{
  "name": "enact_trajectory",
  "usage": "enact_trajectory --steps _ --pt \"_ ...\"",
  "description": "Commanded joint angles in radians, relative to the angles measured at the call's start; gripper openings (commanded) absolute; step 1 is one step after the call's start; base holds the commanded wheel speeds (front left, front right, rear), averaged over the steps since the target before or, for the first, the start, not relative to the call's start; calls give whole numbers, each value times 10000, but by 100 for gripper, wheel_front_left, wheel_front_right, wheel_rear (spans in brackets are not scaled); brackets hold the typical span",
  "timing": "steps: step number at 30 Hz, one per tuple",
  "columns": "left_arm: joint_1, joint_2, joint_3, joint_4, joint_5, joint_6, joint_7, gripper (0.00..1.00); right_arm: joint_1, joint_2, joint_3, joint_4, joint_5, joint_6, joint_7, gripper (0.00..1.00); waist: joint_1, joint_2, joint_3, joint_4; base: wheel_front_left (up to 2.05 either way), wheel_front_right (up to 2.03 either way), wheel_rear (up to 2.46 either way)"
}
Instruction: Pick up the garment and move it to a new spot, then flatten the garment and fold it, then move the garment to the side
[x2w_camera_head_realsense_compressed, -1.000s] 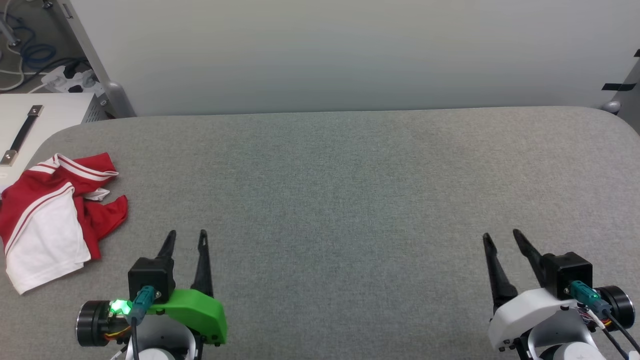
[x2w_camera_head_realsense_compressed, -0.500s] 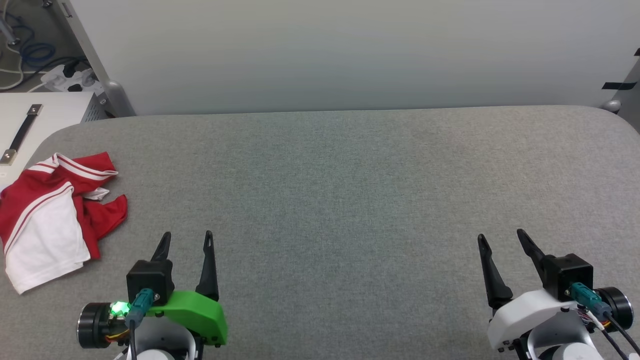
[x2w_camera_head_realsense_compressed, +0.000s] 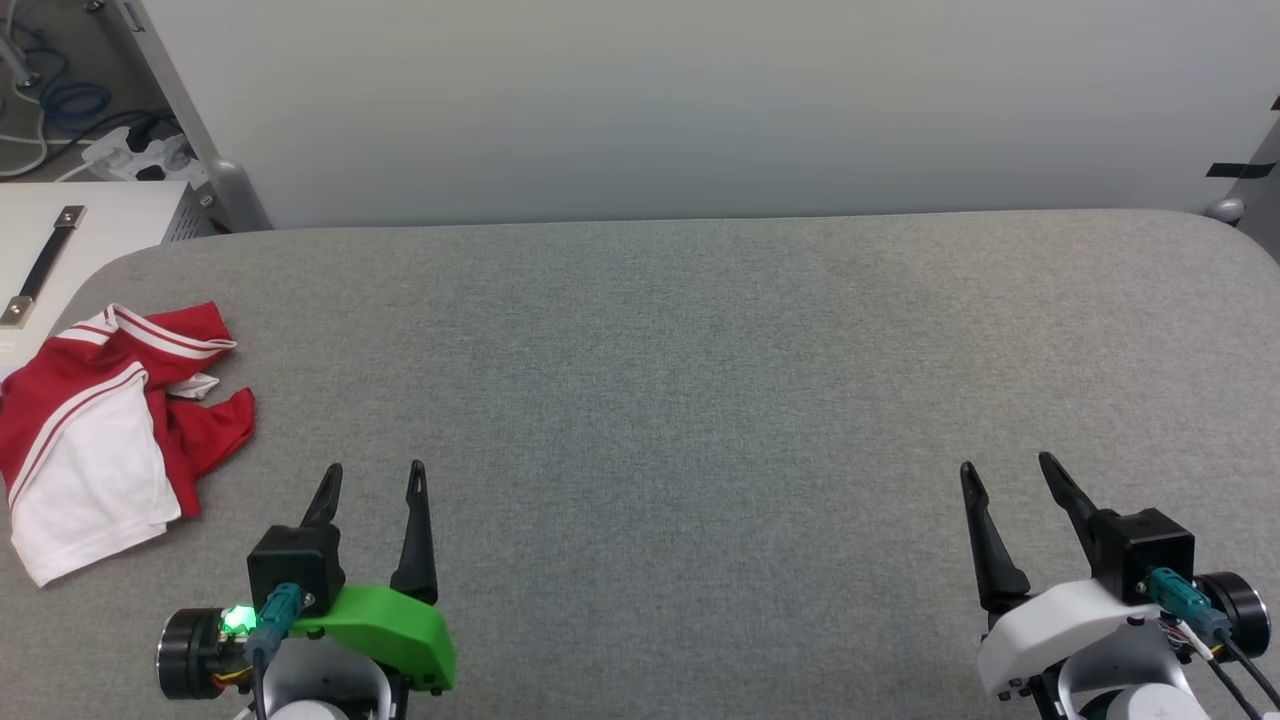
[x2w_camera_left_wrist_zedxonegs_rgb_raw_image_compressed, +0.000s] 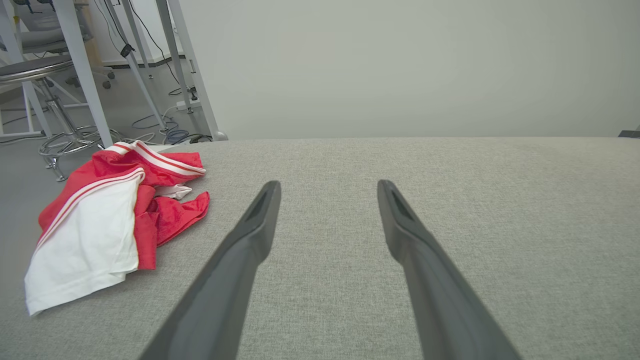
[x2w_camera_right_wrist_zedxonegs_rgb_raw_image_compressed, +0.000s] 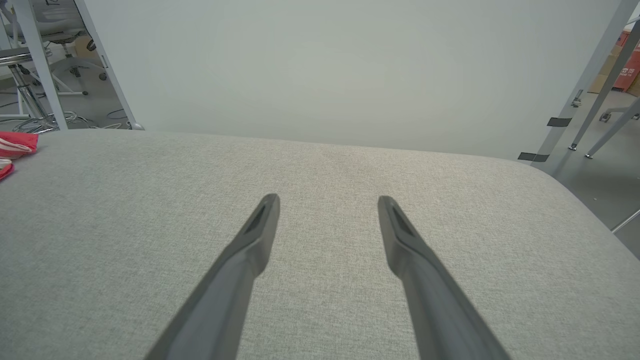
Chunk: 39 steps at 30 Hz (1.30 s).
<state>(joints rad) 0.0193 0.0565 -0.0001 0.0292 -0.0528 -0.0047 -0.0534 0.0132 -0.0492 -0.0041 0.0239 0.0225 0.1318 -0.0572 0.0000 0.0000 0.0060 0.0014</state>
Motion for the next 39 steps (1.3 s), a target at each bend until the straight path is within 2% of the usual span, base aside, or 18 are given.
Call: enact_trajectory --steps 1,39 --pt "25 -16 -26 67 -102 -26 -124 100 -207 -7 -6 -9 72 -3 -111 100 0 0 1 3 0 0 0" --pt "86 -35 -161 205 -658 -376 -909 100 -432 -8 120 -105 310 -6 -886 100 0 0 115 60 0 0 0"
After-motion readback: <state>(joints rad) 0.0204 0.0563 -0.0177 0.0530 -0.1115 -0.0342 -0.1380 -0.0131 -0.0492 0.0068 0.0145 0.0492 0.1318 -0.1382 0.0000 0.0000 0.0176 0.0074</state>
